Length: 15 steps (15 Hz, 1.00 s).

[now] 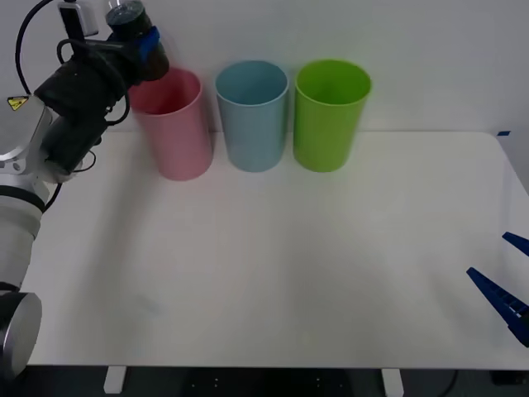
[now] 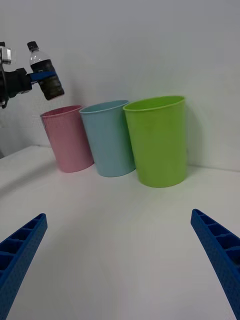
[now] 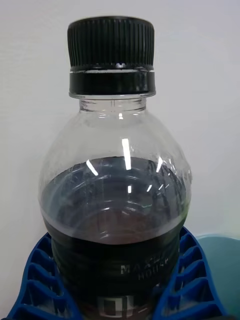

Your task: Grasp the object on the table and drop it into the matching bin: aluminum can to the light blue bin, PET bottle to the pink bin.

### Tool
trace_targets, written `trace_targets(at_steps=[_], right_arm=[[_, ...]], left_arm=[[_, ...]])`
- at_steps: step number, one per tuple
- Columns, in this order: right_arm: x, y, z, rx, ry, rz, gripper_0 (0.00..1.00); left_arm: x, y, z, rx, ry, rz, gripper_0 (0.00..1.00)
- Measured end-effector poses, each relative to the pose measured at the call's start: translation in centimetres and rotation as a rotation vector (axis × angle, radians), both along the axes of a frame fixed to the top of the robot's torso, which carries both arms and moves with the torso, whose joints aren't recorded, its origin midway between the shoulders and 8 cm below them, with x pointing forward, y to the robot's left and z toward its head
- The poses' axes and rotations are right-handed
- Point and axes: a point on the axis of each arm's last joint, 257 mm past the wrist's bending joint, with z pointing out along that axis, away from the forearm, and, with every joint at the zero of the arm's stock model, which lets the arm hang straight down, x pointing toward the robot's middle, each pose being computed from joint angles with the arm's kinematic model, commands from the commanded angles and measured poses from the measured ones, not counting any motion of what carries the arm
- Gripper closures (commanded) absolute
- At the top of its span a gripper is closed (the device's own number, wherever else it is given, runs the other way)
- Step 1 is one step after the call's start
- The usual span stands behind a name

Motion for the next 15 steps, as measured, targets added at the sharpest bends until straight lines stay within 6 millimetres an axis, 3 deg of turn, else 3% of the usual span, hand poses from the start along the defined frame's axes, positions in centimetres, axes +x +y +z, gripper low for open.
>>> trace_targets(at_steps=[4, 5, 6, 7, 8, 15], right_arm=[[0.0, 0.0, 0.0, 0.0, 0.0, 0.0, 0.0], [0.0, 0.0, 0.0, 0.0, 0.0, 0.0, 0.0], [0.0, 0.0, 0.0, 0.0, 0.0, 0.0, 0.0], [0.0, 0.0, 0.0, 0.0, 0.0, 0.0, 0.0], [0.0, 0.0, 0.0, 0.0, 0.0, 0.0, 0.0], [0.0, 0.0, 0.0, 0.0, 0.0, 0.0, 0.0]], left_arm=[[0.16, -0.75, -0.24, -0.003, 0.007, -0.007, 0.99], [0.15, -0.76, -0.24, -0.004, 0.007, -0.008, 0.93], [0.15, -0.72, -0.22, -0.004, 0.007, -0.007, 0.8], [0.15, -0.72, -0.21, -0.002, 0.006, -0.007, 0.35], [0.14, -0.73, -0.19, -0.002, 0.006, -0.007, 0.0], [0.01, -0.43, -0.42, -0.019, 0.01, -0.011, 0.0]])
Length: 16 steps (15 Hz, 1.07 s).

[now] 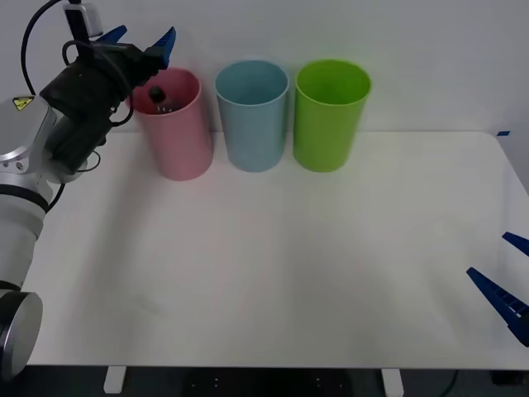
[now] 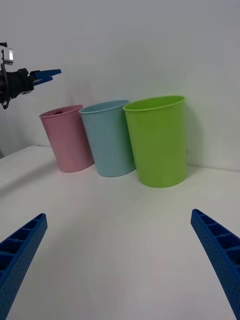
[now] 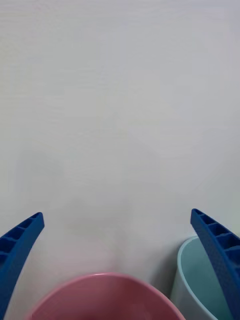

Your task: Grasp the object on the table and drop it into the matching bin: aluminum can to the light blue bin, PET bottle to the pink bin.

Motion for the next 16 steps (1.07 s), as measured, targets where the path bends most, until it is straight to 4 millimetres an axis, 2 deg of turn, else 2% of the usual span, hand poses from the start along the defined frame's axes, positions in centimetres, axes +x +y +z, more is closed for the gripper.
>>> trace_targets(at_steps=[3, 8, 12, 16], right_arm=[[0.0, 0.0, 0.0, 0.0, 0.0, 0.0, 0.0], [0.0, 0.0, 0.0, 0.0, 0.0, 0.0, 0.0], [0.0, 0.0, 0.0, 0.0, 0.0, 0.0, 0.0], [0.0, 0.0, 0.0, 0.0, 0.0, 0.0, 0.0]], left_arm=[[-0.5, 0.6, -0.2, -0.023, 0.002, -0.01, 0.0], [-2.9, 2.3, -0.8, -0.08, -0.011, -0.031, 0.0], [-5.8, 4.5, -1.8, -0.102, -0.015, -0.043, 0.0], [-8.8, 6.6, -3.6, -0.083, 0.002, -0.093, 0.0]])
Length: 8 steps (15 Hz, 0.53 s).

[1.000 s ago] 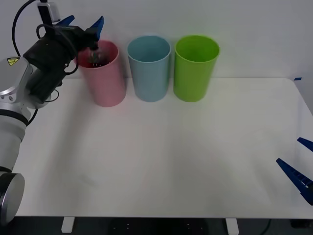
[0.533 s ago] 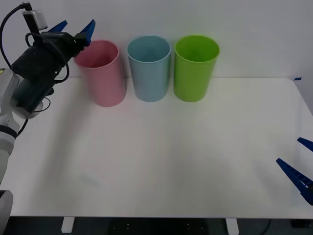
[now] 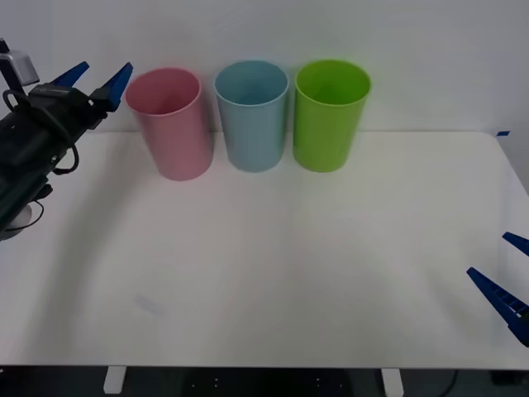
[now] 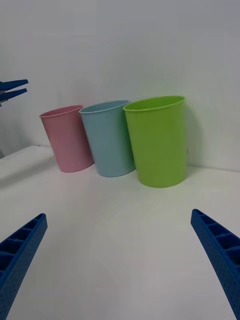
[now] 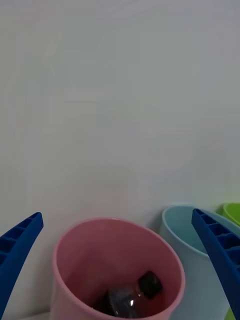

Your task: Grasp the object on the table and drop it into the matching bin: aluminum can to the light blue bin, PET bottle to the pink bin.

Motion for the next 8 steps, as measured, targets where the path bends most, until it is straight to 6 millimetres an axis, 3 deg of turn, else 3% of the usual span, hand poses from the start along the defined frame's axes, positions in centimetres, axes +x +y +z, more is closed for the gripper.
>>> trace_targets(at_steps=[4, 8], right_arm=[[0.0, 0.0, 0.0, 0.0, 0.0, 0.0, 0.0], [0.0, 0.0, 0.0, 0.0, 0.0, 0.0, 0.0]], left_arm=[[-3.6, 2.5, -2.0, 0.015, 0.019, -0.052, 0.0], [-8.8, 5.0, -4.5, 0.05, 0.031, -0.081, 0.0]])
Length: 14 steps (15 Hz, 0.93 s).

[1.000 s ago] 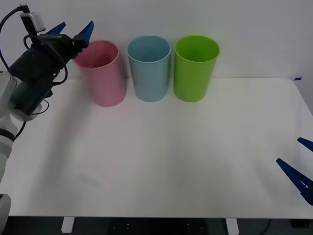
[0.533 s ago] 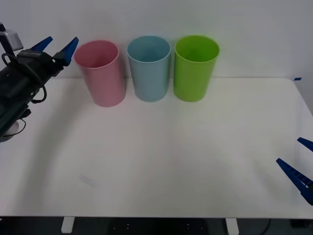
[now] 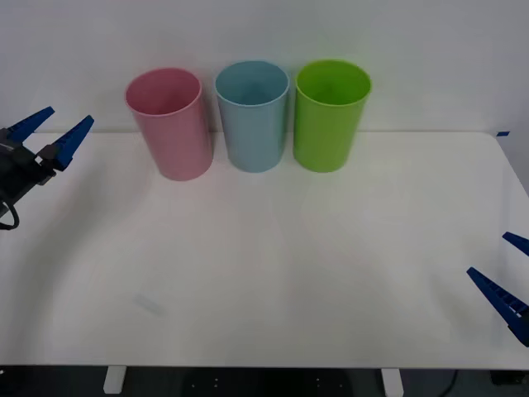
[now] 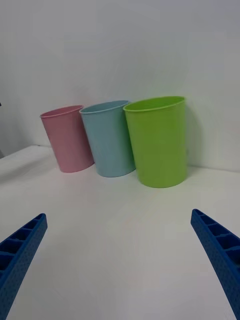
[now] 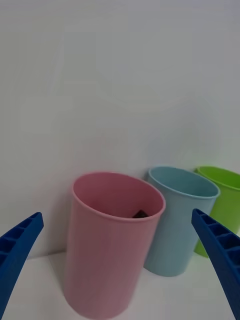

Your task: Grasp the object on the table and drop it into the matching bin: aluminum can to the light blue bin, PET bottle to the pink bin.

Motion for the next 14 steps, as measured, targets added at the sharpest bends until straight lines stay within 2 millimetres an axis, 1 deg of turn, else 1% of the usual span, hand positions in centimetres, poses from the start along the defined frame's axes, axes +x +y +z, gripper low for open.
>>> trace_targets(at_steps=[3, 6, 10, 14], right_arm=[[0.0, 0.0, 0.0, 0.0, 0.0, 0.0, 0.0], [0.0, 0.0, 0.0, 0.0, 0.0, 0.0, 0.0], [0.0, 0.0, 0.0, 0.0, 0.0, 0.0, 0.0], [0.0, 0.0, 0.0, 0.0, 0.0, 0.0, 0.0]], left_arm=[[-4.3, 1.2, -1.7, 0.037, 0.012, -0.037, 0.0], [-7.8, 2.5, -3.1, 0.074, 0.026, -0.065, 0.0], [-11.6, 3.4, -5.1, 0.128, 0.045, -0.101, 0.0], [-14.4, 4.1, -7.8, 0.223, 0.045, -0.094, 0.0]])
